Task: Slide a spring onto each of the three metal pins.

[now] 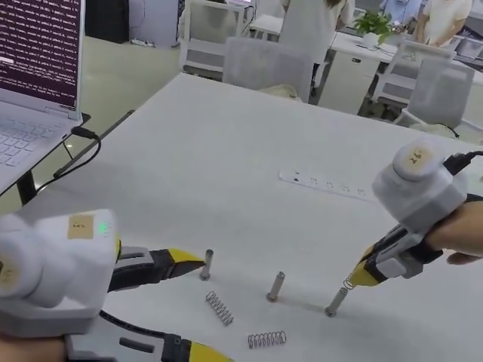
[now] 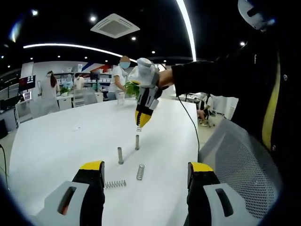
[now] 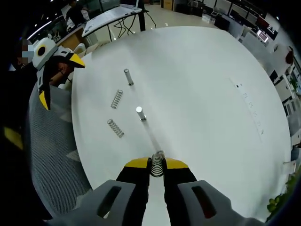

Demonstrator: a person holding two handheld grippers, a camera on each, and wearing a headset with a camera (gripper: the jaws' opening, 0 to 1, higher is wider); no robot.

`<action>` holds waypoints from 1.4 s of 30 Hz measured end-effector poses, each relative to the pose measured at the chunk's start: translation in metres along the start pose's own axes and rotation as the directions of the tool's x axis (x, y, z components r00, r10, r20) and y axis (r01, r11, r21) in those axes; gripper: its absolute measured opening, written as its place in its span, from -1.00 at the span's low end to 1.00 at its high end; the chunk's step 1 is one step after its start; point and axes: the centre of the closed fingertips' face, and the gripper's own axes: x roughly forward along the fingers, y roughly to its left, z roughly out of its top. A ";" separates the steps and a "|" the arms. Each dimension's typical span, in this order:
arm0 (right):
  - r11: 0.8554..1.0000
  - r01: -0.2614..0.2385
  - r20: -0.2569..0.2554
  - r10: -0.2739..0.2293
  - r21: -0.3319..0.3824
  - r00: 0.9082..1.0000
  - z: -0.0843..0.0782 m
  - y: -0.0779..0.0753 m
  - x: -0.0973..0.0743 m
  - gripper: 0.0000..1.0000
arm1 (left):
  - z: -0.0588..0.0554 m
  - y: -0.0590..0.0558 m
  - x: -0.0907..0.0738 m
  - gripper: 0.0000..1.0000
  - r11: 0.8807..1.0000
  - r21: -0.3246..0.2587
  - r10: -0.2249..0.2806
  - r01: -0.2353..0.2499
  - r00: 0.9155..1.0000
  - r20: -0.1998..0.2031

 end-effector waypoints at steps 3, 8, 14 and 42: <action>1.000 0.000 -0.005 0.000 0.003 1.000 0.000 -0.001 0.001 -0.84 | -0.004 0.004 -0.004 0.36 1.000 0.009 0.023 -0.023 1.000 -0.009; 1.000 -0.010 -0.013 0.011 0.012 1.000 0.000 -0.004 0.006 -0.84 | -0.008 0.010 -0.013 0.36 0.998 0.012 0.061 -0.061 0.998 -0.013; 1.000 -0.011 -0.025 0.011 0.014 1.000 -0.003 -0.004 0.008 -0.83 | -0.017 0.019 -0.022 0.36 0.995 0.022 0.102 -0.101 0.994 -0.037; 1.000 -0.024 -0.045 0.025 0.005 0.999 -0.004 -0.005 0.015 -0.83 | -0.016 0.032 -0.035 0.31 0.989 0.026 0.148 -0.147 0.988 -0.043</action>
